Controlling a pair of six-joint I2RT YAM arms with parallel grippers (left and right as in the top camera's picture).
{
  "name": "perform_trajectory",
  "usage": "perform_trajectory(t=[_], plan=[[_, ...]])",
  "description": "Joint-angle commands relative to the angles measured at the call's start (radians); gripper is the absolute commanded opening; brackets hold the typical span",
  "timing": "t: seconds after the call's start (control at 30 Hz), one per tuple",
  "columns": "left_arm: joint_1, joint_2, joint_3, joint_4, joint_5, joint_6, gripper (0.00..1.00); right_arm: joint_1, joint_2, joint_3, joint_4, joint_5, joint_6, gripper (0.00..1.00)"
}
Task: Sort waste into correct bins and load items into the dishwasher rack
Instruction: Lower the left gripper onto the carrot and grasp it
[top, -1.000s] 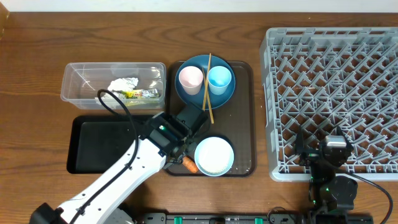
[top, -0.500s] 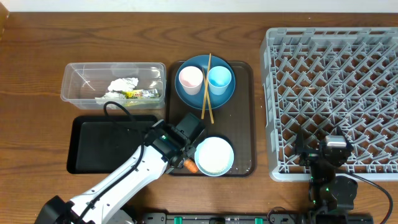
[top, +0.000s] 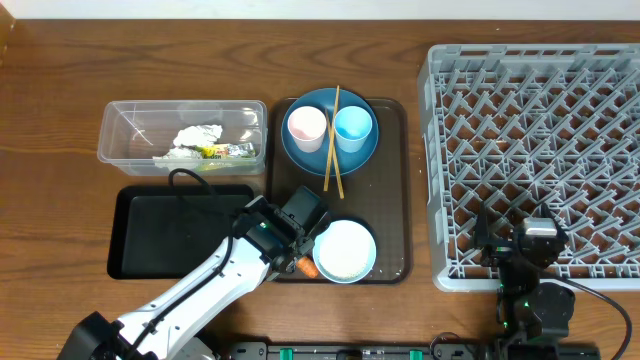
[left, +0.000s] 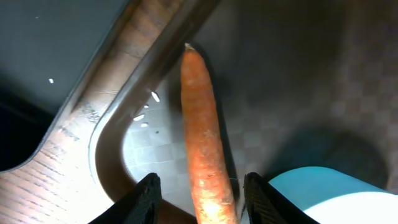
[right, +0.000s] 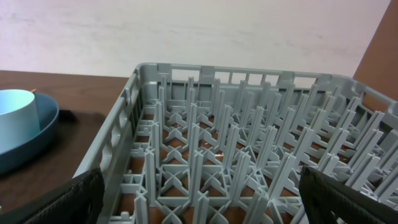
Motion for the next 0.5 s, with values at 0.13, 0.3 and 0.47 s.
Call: perform_trajectory(t=[0.13,0.3,0.47], plan=[[-0.003,0.004,-0.008,-0.001,0.020,-0.016,0.46,-0.002,-0.002,-0.002,-0.003,0.007,0.016,0.99],[-0.004,0.004,-0.008,-0.002,0.023,-0.016,0.46,-0.002,-0.002,-0.002,-0.003,0.007,0.016,0.99],[-0.032,0.004,-0.008,0.012,0.020,-0.016,0.46,-0.002,-0.002,-0.002,-0.003,0.006,0.016,0.99]])
